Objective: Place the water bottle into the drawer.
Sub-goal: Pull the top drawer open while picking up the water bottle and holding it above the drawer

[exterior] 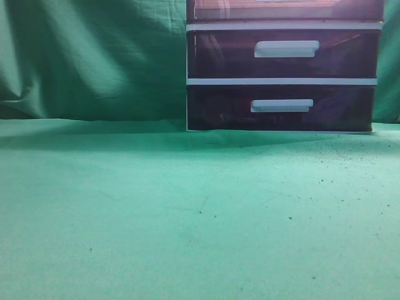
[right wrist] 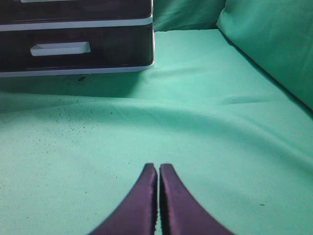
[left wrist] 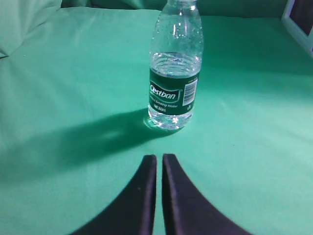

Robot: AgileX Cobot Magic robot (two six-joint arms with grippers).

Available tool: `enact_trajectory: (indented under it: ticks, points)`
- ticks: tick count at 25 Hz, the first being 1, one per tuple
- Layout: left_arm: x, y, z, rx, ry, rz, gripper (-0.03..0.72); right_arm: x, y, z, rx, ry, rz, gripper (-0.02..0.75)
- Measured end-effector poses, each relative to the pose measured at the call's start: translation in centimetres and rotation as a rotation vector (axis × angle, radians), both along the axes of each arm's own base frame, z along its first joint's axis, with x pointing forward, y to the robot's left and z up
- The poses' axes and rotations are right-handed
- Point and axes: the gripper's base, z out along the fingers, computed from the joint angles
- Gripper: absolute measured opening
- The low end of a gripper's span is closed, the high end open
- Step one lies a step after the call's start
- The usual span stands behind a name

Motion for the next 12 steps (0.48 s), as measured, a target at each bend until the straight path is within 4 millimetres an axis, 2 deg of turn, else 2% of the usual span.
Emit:
enact_trajectory:
  ticks: [12]
  points:
    - [0.0, 0.0, 0.0, 0.0, 0.0, 0.0, 0.0, 0.0, 0.0, 0.0, 0.0, 0.0, 0.0, 0.0]
